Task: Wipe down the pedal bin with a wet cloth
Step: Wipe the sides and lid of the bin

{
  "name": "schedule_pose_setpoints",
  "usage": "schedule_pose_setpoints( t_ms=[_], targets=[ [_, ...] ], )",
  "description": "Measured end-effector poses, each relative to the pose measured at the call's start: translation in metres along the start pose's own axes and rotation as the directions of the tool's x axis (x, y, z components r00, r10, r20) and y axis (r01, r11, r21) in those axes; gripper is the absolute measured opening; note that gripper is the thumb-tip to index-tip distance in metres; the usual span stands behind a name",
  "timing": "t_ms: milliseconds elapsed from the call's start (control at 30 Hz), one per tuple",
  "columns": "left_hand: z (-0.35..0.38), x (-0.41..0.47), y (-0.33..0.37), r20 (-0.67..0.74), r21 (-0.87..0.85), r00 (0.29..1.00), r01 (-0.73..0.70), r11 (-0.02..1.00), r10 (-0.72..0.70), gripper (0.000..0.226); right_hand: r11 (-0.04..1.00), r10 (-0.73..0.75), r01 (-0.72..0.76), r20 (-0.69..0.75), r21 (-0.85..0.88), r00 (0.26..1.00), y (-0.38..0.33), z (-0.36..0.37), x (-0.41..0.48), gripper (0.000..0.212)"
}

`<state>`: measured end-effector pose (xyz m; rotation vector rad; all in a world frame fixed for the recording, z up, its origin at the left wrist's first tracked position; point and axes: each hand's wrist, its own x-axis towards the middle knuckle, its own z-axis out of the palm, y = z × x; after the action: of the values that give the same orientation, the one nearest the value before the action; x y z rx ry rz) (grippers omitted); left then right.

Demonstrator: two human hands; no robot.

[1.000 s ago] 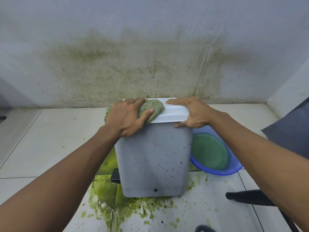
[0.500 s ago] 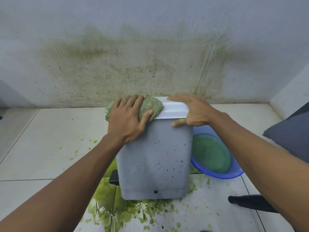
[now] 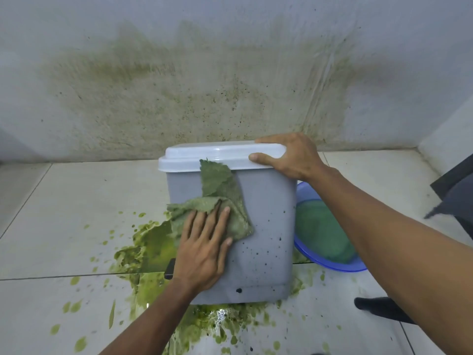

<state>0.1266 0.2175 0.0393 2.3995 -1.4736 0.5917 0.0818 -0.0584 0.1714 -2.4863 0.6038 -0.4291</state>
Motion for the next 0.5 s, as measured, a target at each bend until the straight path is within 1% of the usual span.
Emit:
schedule_pose_setpoints(
  t_ms=[67,167,233,300,367,433,500],
  targets=[
    [0.004,-0.002,0.003,-0.041,-0.022,0.998,0.046,0.999,-0.047,0.063,1.000,0.007,-0.007,-0.008,0.019,1.000,0.001,0.002,0.003,0.068],
    [0.010,0.023,0.002,-0.105,-0.003,0.965,0.243,0.970,-0.242,0.070,0.999,0.012,-0.012,-0.010,0.032,1.000,0.002,0.003,0.005,0.072],
    [0.012,0.043,0.011,-0.113,0.001,0.942,0.318,0.948,-0.316,0.070,0.999,0.009,-0.008,-0.007,0.042,1.000,0.003,0.004,0.007,0.074],
    [0.018,0.050,0.029,-0.100,0.002,0.956,0.279,0.960,-0.277,0.067,0.998,0.002,-0.002,-0.004,0.058,1.000,0.005,0.005,0.009,0.074],
    [0.026,0.041,0.047,-0.036,-0.012,0.987,0.158,0.987,-0.158,0.066,0.998,-0.004,0.004,0.000,0.065,1.000,0.006,0.004,0.009,0.073],
    [0.033,0.024,0.047,0.019,-0.026,0.999,0.042,0.999,-0.042,0.066,0.998,-0.010,0.009,0.014,0.066,1.000,0.006,0.002,0.008,0.072],
    [0.036,0.005,0.031,0.036,0.001,0.999,-0.006,1.000,0.006,0.064,0.997,-0.016,0.014,0.032,0.073,0.999,0.005,0.001,0.007,0.072]
  ],
)
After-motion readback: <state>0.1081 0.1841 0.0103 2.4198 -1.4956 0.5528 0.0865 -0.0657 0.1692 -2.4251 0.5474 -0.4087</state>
